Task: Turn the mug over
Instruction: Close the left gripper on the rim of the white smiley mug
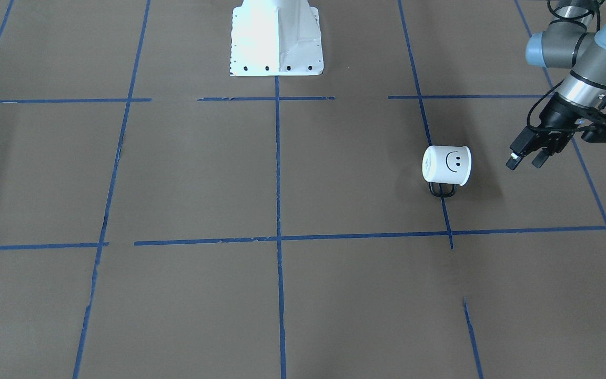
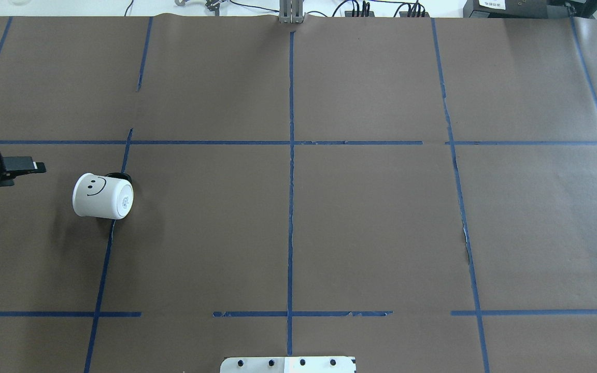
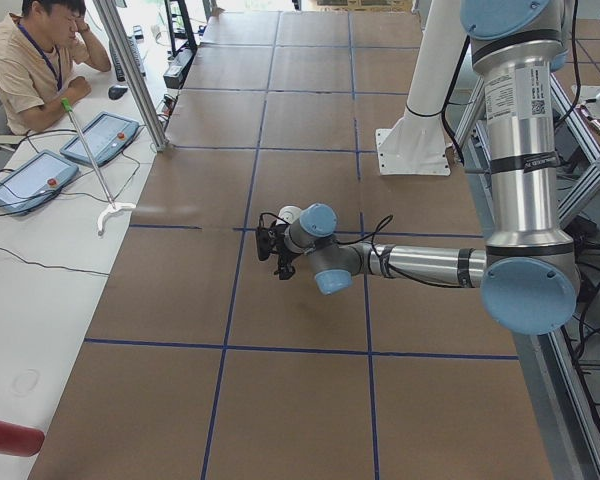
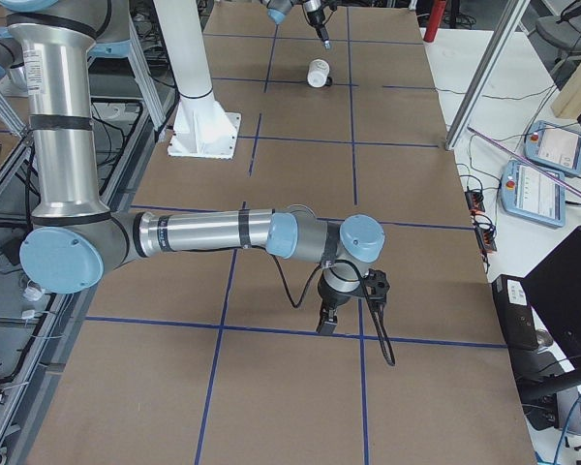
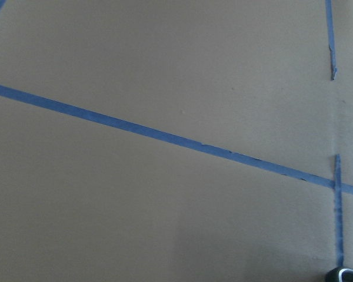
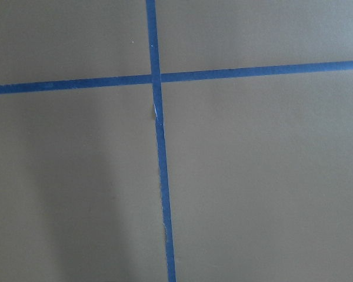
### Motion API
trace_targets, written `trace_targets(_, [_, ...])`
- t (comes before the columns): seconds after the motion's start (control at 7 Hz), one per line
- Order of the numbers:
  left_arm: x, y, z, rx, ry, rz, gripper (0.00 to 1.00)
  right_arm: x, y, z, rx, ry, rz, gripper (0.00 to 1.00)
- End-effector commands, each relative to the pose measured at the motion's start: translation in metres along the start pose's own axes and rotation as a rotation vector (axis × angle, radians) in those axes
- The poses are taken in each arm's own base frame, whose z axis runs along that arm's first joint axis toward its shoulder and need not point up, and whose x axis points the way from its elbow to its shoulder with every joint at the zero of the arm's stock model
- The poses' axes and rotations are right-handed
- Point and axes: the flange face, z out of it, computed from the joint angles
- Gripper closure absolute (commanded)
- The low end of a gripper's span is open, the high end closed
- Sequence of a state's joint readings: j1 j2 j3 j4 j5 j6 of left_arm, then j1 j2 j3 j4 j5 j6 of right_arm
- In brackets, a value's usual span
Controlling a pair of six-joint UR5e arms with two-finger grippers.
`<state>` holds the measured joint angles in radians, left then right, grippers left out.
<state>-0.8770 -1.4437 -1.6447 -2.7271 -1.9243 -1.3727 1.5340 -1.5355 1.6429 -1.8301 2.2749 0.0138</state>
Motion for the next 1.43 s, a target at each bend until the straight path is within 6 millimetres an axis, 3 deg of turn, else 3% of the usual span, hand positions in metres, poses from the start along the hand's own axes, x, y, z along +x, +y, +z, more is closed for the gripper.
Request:
trace_targets(0.0, [0.039,0.019,-0.004,-0.007,0.258,0.013,0.00,0.000,0.000,0.000,0.000,0.000,0.000,0.00])
trace_targets(0.29, [0.045,0.027,0.028,-0.033,0.366,-0.009,0.00,0.000,0.000,0.001,-0.001,0.000,0.001,0.00])
trace_targets(0.43, [0.038,0.034,0.043,-0.046,0.401,0.004,0.00,0.000,0.000,0.000,0.000,0.000,0.000,0.00])
trace_targets(0.57, [0.032,0.042,0.044,-0.032,0.455,0.019,0.00,0.000,0.000,0.000,0.000,0.000,0.000,0.00])
trace_targets(0.86, [0.051,0.050,0.050,-0.060,0.501,0.014,0.00,0.000,0.000,0.000,0.000,0.000,0.000,0.00])
trace_targets(1.0, [0.047,0.055,0.052,-0.071,0.522,0.006,0.00,0.000,0.000,0.000,0.000,0.000,0.000,0.00])
trace_targets(1.14, [0.034,0.059,0.051,-0.079,0.563,0.021,0.35,0.000,0.000,0.000,0.000,0.000,0.000,0.00])
trace_targets(1.29, [0.034,0.070,0.050,-0.193,0.564,0.055,0.99,0.000,0.000,0.000,0.000,0.000,0.000,0.00])
